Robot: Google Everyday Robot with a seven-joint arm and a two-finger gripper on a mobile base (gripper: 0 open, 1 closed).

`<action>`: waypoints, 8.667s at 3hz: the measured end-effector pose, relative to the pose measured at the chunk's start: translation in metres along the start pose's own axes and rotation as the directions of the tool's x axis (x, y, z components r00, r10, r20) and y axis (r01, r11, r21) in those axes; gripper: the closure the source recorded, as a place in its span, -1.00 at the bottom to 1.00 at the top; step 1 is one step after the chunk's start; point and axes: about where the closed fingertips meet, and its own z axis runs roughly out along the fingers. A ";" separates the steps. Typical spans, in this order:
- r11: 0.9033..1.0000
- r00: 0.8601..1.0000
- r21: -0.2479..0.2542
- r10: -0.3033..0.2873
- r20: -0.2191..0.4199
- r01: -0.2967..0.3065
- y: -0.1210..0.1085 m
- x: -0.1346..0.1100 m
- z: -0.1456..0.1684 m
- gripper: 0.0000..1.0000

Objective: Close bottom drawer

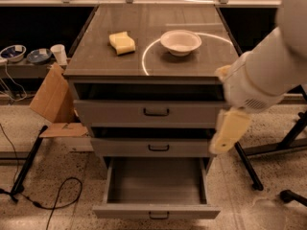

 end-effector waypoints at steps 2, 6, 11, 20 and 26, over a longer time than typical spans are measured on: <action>0.995 0.998 -0.098 -0.018 0.053 0.023 0.066 -0.033 0.162 -1.00; 0.964 0.999 -0.266 -0.023 -0.049 0.009 0.135 -0.103 0.466 -0.62; 0.852 0.982 -0.490 0.126 -0.143 -0.181 0.250 -0.158 0.653 1.00; 0.581 0.736 -0.462 0.604 -0.307 -0.670 0.240 -0.143 0.774 1.00; 0.447 0.479 -0.172 0.826 -0.298 -0.878 0.171 -0.184 0.753 1.00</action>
Offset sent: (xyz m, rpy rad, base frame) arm 0.0184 0.1450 -0.2611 0.1186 0.0586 0.0249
